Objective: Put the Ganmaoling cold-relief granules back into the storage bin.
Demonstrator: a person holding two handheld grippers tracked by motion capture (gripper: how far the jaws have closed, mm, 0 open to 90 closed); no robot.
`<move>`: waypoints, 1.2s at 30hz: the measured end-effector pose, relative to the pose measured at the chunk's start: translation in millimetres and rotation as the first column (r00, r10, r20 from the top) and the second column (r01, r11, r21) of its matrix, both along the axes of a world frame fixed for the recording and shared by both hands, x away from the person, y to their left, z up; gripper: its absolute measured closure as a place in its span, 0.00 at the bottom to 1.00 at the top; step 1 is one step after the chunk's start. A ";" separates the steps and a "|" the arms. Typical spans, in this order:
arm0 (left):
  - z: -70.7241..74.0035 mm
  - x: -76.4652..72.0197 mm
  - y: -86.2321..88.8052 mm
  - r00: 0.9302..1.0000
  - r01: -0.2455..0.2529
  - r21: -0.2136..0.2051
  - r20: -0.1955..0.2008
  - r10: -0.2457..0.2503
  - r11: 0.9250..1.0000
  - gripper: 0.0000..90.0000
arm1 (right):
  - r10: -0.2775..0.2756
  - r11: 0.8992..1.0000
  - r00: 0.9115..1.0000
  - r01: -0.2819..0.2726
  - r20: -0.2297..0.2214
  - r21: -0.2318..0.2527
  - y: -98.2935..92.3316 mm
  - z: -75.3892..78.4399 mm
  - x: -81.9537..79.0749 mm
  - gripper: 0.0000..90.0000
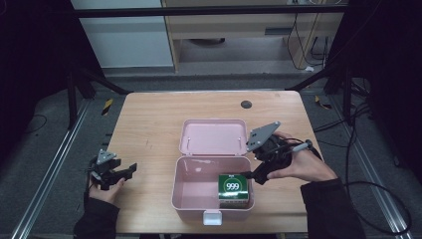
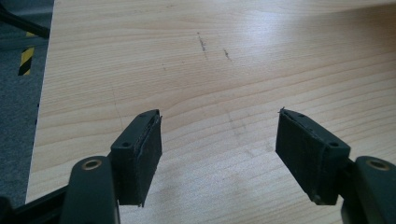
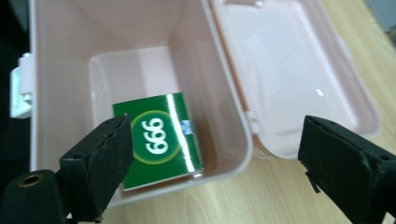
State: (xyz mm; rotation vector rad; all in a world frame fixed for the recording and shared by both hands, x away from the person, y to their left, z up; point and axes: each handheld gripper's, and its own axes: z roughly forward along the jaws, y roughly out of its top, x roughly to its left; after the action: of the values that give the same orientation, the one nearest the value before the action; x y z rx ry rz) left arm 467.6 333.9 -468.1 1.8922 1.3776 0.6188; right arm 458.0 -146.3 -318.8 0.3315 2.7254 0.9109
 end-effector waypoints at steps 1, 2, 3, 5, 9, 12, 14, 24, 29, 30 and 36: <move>0.0 0.0 0.0 1.000 0.000 -0.001 0.000 0.000 1.000 0.34 | -0.012 1.000 1.000 0.012 0.008 0.004 -2.7 0.5 0.2 0.11; -0.1 0.1 0.1 1.000 0.000 -0.001 0.000 0.000 1.000 0.34 | -0.026 1.000 0.999 0.026 0.018 0.010 -6.2 0.9 0.5 0.11; -0.1 0.1 0.1 1.000 0.000 0.000 -0.001 0.000 1.000 0.34 | -0.042 0.999 0.999 0.041 0.026 0.018 -9.8 1.1 0.7 0.10; -0.3 0.1 0.0 1.000 0.000 -0.001 -0.002 0.000 1.000 0.35 | -0.077 0.996 0.996 0.074 0.038 0.058 -18.3 1.3 1.1 0.10; -0.5 0.2 -0.3 1.000 0.000 -0.003 -0.003 0.000 1.000 0.35 | -0.161 0.979 0.985 0.151 0.065 0.136 -33.3 -0.7 0.9 0.09; -0.5 0.1 -0.5 1.000 0.000 -0.003 -0.003 0.000 1.000 0.35 | -0.218 0.965 0.972 0.202 0.085 0.164 -40.0 -3.0 1.6 0.08; -0.8 0.3 -0.6 1.000 -0.002 -0.005 -0.005 0.002 1.000 0.36 | -0.330 0.922 0.939 0.299 0.096 0.246 -54.0 -10.1 3.0 0.08; -1.5 0.7 -1.4 1.000 -0.004 -0.004 -0.011 0.004 1.000 0.39 | -0.582 0.731 0.812 0.500 0.042 0.465 -90.7 -44.3 0.6 0.07; -2.2 0.8 -1.9 1.000 0.002 -0.006 -0.017 -0.002 1.000 0.42 | -0.660 0.663 0.751 0.574 0.014 0.480 -99.4 -66.2 2.6 0.07; -2.2 0.8 -1.9 1.000 0.002 -0.006 -0.017 -0.002 1.000 0.43 | -0.660 0.663 0.751 0.574 0.014 0.480 -99.4 -66.2 2.6 0.07; -3.3 1.5 -1.6 1.000 0.001 -0.003 -0.023 -0.001 1.000 0.46 | -0.742 0.599 0.670 0.660 0.005 0.454 -112.1 -96.6 10.9 0.06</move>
State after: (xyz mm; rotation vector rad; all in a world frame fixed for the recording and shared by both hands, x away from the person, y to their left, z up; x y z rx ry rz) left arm 469.1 332.3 -471.4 1.9023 1.3916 0.5960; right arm 468.8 -258.4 -415.4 1.2361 1.8781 1.1635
